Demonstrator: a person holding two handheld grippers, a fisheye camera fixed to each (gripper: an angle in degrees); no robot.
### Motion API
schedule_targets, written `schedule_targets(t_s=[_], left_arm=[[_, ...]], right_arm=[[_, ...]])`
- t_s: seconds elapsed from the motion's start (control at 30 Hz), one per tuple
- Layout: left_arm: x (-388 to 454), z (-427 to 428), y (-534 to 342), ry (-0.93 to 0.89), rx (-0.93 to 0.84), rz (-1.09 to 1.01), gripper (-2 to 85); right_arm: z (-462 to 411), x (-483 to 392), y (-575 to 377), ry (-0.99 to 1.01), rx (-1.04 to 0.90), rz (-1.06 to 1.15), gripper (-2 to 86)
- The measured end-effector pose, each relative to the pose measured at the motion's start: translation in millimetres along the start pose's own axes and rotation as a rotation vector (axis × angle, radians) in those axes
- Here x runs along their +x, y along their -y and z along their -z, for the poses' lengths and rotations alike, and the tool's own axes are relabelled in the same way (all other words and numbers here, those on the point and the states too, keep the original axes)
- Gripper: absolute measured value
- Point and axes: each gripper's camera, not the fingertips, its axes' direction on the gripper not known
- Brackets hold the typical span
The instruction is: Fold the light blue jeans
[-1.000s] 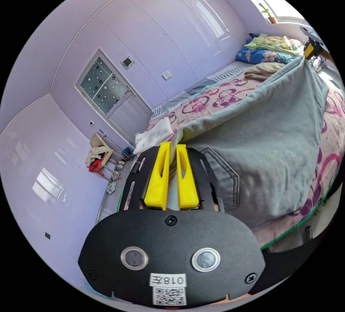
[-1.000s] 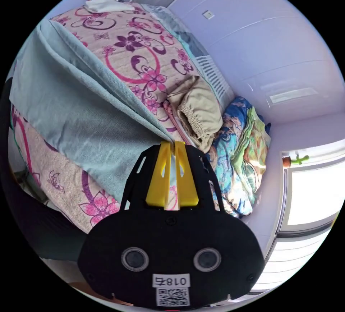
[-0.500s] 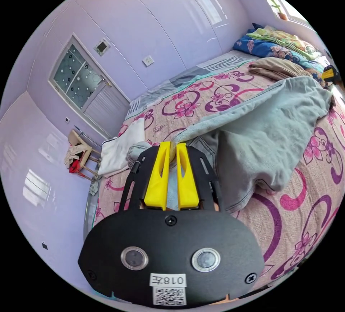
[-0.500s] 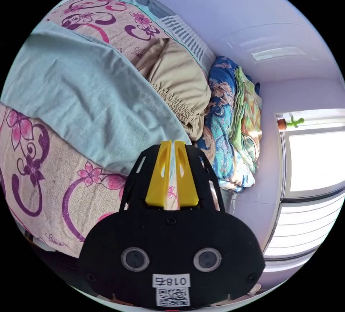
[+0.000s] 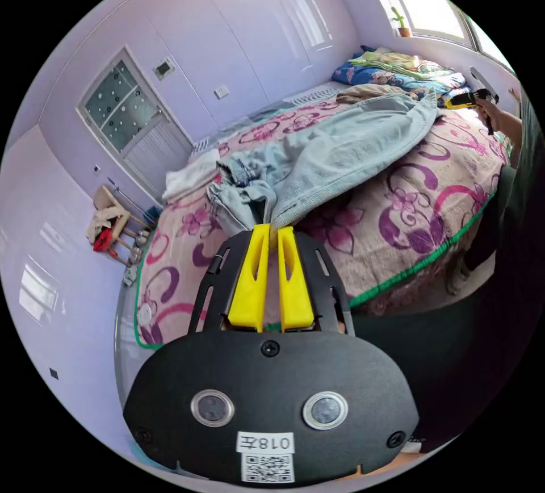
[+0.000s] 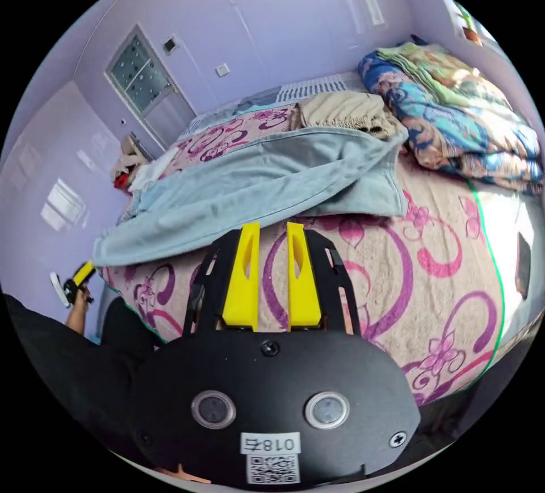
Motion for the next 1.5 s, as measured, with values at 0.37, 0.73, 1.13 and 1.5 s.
schedule_targets(t_s=[0.37,0.73,1.13,1.5], left_arm=[[-58.7,-30.4,-108.4,-0.220,0.095,0.428,3.3],[-119.5,-29.7,-229.6,-0.384,0.393,0.983,-0.8],[-147.0,-81.4,-250.5,-0.403,0.332,1.111,2.9],[-188.2,-152.7,-213.4,-0.510,0.157,1.019,17.0]], right_arm=[[15.9,147.1,-43.8,0.116,0.030,-0.374,11.0],[-9.0,275.7,-29.7,0.200,0.226,-0.637,11.8],[12.5,277.8,-29.7,0.131,0.237,-0.410,0.6],[131.0,325.9,-250.5,0.085,0.462,-0.704,0.1]])
